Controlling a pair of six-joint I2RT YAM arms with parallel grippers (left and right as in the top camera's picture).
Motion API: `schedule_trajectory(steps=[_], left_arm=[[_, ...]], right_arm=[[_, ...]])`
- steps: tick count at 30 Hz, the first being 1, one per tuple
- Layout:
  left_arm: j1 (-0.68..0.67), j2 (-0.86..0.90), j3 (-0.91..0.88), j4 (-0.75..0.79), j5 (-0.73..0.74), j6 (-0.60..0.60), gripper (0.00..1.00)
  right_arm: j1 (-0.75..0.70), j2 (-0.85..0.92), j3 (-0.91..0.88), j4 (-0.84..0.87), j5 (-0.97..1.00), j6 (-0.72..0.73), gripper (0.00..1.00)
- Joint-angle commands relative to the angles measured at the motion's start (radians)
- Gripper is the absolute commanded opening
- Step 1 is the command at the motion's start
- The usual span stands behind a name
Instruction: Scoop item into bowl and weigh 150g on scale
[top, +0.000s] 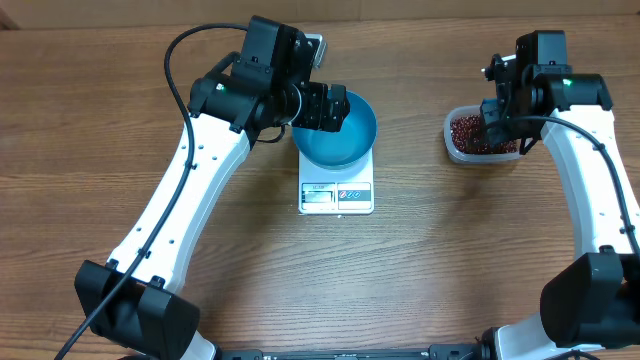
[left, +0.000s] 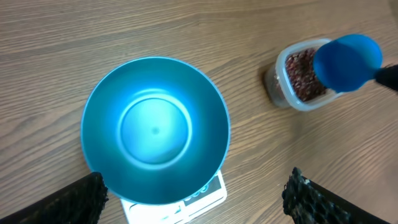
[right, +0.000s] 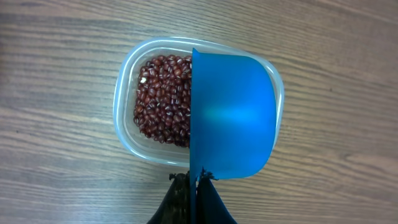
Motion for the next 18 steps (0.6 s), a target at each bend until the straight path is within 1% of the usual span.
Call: schedule_trajectory(steps=[1, 5, 8, 12, 13, 14, 15, 16, 17, 18], left_arm=[[0.005, -0.01, 0.041, -0.026, -0.047, 0.06, 0.93], [0.005, -0.01, 0.089, -0.079, -0.082, 0.064, 0.92], [0.005, -0.009, 0.158, -0.132, -0.103, 0.064, 0.9], [0.004, -0.009, 0.244, -0.196, -0.156, 0.064, 0.86], [0.003, -0.009, 0.255, -0.205, -0.163, 0.064, 0.83], [0.002, -0.009, 0.259, -0.209, -0.161, 0.064, 0.78], [0.0, -0.009, 0.259, -0.213, -0.159, 0.063, 0.55], [-0.005, -0.009, 0.257, -0.22, -0.16, 0.063, 0.28], [-0.01, -0.009, 0.252, -0.225, -0.16, 0.063, 0.16], [-0.016, -0.009, 0.245, -0.235, -0.16, 0.063, 0.05]], right_arm=[[0.001, -0.006, 0.03, 0.002, 0.016, -0.083, 0.04], [0.001, -0.006, 0.06, -0.006, 0.026, -0.083, 0.04], [0.001, -0.006, 0.095, -0.029, 0.029, -0.076, 0.04], [0.001, -0.006, 0.108, -0.048, 0.028, 0.005, 0.04], [0.001, -0.006, 0.108, -0.055, 0.027, 0.024, 0.04], [0.001, -0.005, 0.108, -0.06, 0.023, 0.037, 0.04], [0.001, -0.005, 0.108, -0.064, 0.014, 0.053, 0.04], [0.001, -0.005, 0.108, -0.066, 0.005, 0.054, 0.04], [0.001, -0.005, 0.108, -0.068, -0.003, 0.054, 0.04], [0.001, -0.005, 0.108, -0.069, -0.006, 0.054, 0.04]])
